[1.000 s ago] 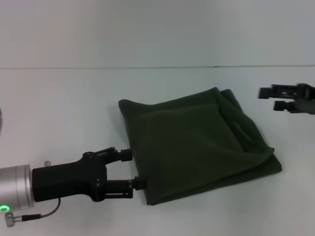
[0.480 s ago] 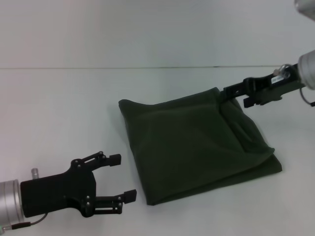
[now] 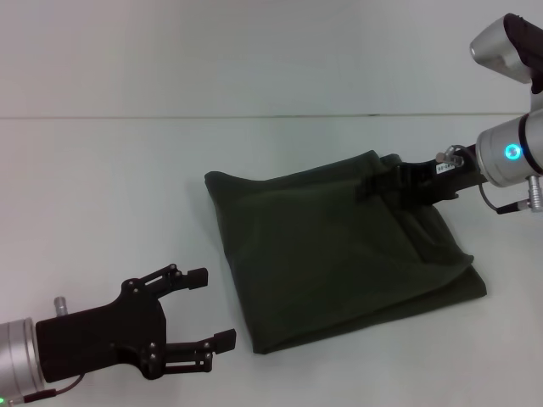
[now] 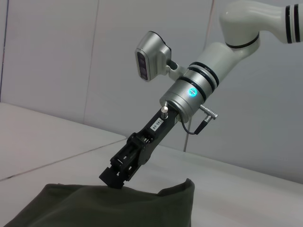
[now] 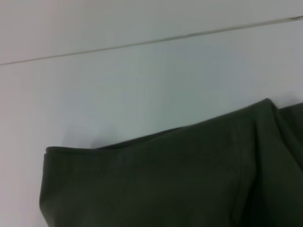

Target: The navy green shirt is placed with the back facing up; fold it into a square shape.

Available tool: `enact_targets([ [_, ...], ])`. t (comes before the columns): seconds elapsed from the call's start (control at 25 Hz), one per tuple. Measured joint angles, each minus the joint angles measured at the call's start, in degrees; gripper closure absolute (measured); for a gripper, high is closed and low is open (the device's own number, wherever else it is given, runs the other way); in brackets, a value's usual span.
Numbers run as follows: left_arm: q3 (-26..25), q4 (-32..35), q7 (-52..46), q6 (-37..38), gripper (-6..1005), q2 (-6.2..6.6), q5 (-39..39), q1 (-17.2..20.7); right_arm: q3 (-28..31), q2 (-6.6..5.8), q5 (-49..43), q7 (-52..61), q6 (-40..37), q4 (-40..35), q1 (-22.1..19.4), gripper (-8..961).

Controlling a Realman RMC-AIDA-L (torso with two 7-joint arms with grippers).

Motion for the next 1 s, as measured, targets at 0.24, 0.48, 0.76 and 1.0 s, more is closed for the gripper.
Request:
enact_targets([
  [0.24,-0.08,-0.81,0.31,-0.56,39,0.00,-0.01,0.03,0.13,0.56,3.03,-1.11,2.35,0.88,-0.15,19],
  [0.48,-0.15,-1.43,0.81,-0.68,40,0.00,0.00,-0.03,-0.33,1.27,3.70,-1.59,3.98,1.81,-0.24,20],
  [0.76,-0.19,-1.47,0.85,-0.82,42,0.00,0.04,-0.17,-0.33,2.23,3.85,-2.65,5.44,3.02,-0.27,22],
  [1.0,-0.19,-1.56,0.83,-1.13,46,0.00,0.04,-0.14,-0.58,2.82,3.42,-4.48,5.98,2.40,-0.34,23],
])
